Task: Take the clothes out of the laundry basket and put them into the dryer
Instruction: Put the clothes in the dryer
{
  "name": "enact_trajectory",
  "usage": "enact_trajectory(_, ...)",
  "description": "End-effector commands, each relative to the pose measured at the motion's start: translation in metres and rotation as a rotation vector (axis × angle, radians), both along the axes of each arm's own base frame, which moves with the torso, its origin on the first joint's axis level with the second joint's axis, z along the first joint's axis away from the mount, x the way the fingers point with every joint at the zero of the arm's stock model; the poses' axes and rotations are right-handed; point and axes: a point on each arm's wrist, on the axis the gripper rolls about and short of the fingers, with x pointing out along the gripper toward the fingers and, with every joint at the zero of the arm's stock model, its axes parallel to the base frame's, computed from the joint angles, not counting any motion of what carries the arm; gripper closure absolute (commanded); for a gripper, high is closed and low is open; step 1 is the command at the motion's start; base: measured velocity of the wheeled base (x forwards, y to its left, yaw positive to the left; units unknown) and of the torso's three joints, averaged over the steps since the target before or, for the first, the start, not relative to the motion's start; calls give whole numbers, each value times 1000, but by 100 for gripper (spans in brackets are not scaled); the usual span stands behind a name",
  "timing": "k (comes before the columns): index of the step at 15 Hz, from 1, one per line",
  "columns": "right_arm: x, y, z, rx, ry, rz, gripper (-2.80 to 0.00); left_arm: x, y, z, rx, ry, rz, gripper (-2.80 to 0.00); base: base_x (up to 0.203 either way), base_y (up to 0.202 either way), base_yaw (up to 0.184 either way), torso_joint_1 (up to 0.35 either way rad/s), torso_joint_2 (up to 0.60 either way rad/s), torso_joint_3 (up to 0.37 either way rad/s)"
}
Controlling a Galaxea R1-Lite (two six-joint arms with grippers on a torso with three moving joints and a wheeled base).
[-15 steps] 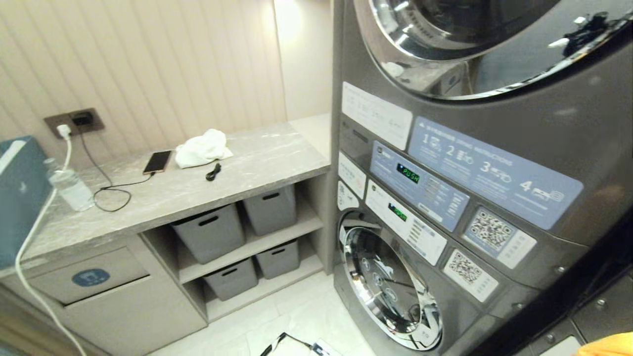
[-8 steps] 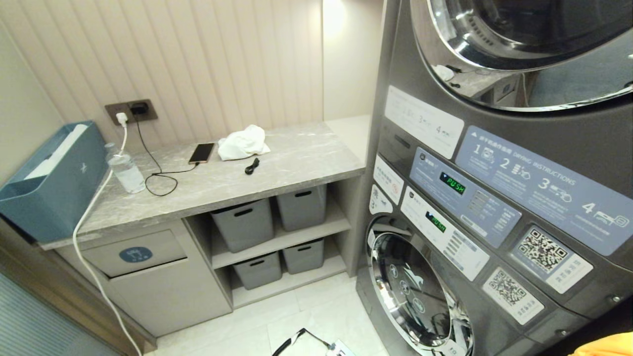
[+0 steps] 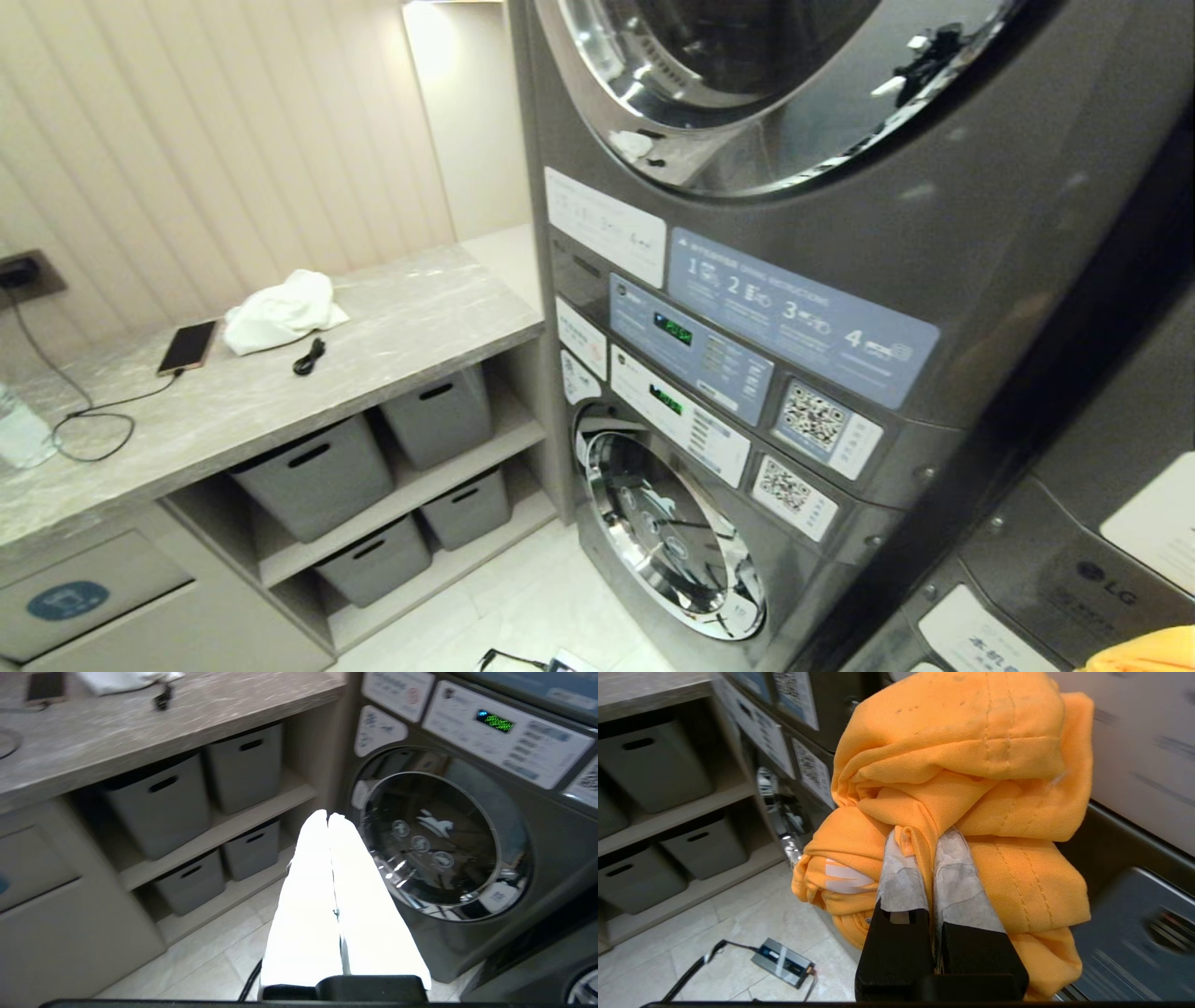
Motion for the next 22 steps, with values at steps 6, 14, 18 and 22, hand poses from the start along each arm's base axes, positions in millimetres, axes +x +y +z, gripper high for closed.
enact_trajectory(6, 0, 0, 0, -1, 0, 2, 0, 0, 0, 0, -1, 0, 1, 0, 1, 4, -99, 54, -112, -56)
enact_trajectory(14, 0, 0, 0, -1, 1, 0, 0, 0, 0, 0, -1, 0, 1, 0, 0, 0, 0, 57, -116, -58)
enact_trajectory(18, 0, 0, 0, -1, 1, 0, 0, 0, 0, 0, -1, 0, 1, 0, 0, 0, 0, 62, -113, -59)
enact_trajectory(22, 0, 0, 0, -16, 1, 7, 0, 0, 0, 0, -1, 0, 0, 0, 0, 0, 0, 28, -52, -25)
